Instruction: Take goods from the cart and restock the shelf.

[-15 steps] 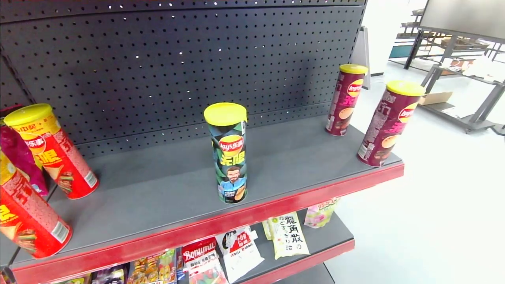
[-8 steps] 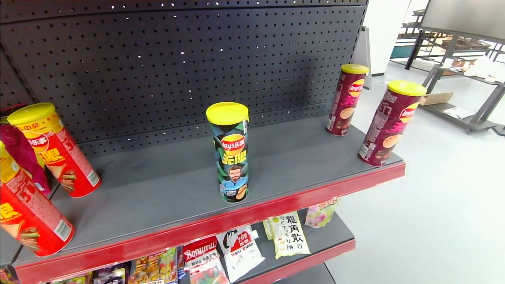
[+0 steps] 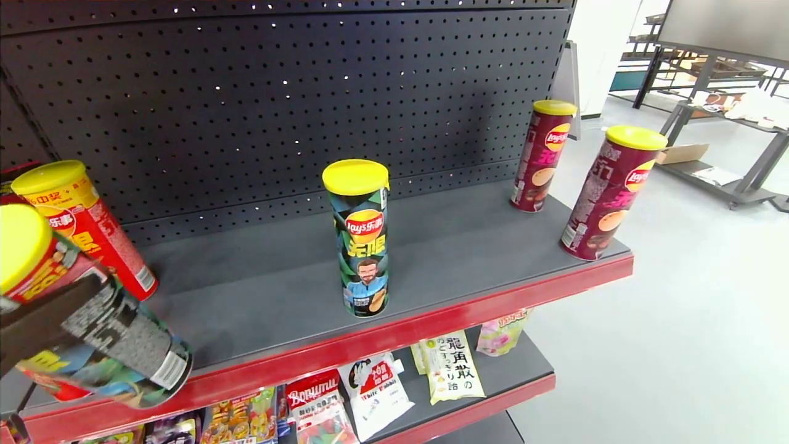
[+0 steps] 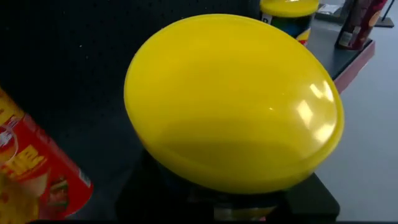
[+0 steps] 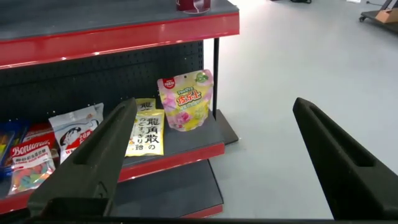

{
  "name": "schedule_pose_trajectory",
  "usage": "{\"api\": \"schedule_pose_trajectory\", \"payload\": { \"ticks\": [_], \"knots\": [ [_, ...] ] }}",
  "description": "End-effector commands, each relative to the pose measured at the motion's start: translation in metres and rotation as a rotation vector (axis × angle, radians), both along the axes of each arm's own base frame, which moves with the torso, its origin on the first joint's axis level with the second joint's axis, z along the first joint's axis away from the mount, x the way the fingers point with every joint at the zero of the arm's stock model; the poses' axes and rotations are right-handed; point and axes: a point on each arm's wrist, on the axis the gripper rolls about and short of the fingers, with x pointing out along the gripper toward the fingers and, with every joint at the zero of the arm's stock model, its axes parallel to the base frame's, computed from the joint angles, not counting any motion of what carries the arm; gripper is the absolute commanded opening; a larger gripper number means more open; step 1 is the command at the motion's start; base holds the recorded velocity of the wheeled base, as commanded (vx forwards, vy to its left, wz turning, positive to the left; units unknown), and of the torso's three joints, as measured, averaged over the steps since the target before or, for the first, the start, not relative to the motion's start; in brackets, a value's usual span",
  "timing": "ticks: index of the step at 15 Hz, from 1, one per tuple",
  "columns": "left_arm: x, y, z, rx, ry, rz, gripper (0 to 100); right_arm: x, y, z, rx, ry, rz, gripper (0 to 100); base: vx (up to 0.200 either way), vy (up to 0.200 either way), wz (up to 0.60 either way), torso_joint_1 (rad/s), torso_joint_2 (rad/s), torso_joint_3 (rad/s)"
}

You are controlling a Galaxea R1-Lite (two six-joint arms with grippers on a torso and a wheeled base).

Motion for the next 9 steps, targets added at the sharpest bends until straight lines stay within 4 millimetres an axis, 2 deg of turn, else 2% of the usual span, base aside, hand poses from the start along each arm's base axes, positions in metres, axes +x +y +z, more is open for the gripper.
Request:
{"api": "schedule_pose_trajectory", "payload": {
  "ticks": [1,2,3,6,9],
  "knots": [
    [0.067,-0.02,0.001,-0.009,0.086,-0.035,0,0.0,0.0,0.0,0.0,0.0,0.001,100,0.0,0.0,0.0,0.0,0.0,0.0],
    [0.084,-0.024,0.008,-0.013,0.09,-0.024,0,0.0,0.0,0.0,0.0,0.001,0.001,100,0.0,0.0,0.0,0.0,0.0,0.0],
    [0.092,-0.028,0.01,-0.014,0.095,-0.027,0,0.0,0.0,0.0,0.0,0.0,0.001,100,0.0,0.0,0.0,0.0,0.0,0.0],
    [0.139,-0.061,0.027,-0.059,0.115,-0.065,0,0.0,0.0,0.0,0.0,0.0,0.001,100,0.0,0.0,0.0,0.0,0.0,0.0],
    [0.173,-0.081,0.031,-0.059,0.122,-0.067,0,0.0,0.0,0.0,0.0,0.0,0.001,100,0.0,0.0,0.0,0.0,0.0,0.0]
  ]
}}
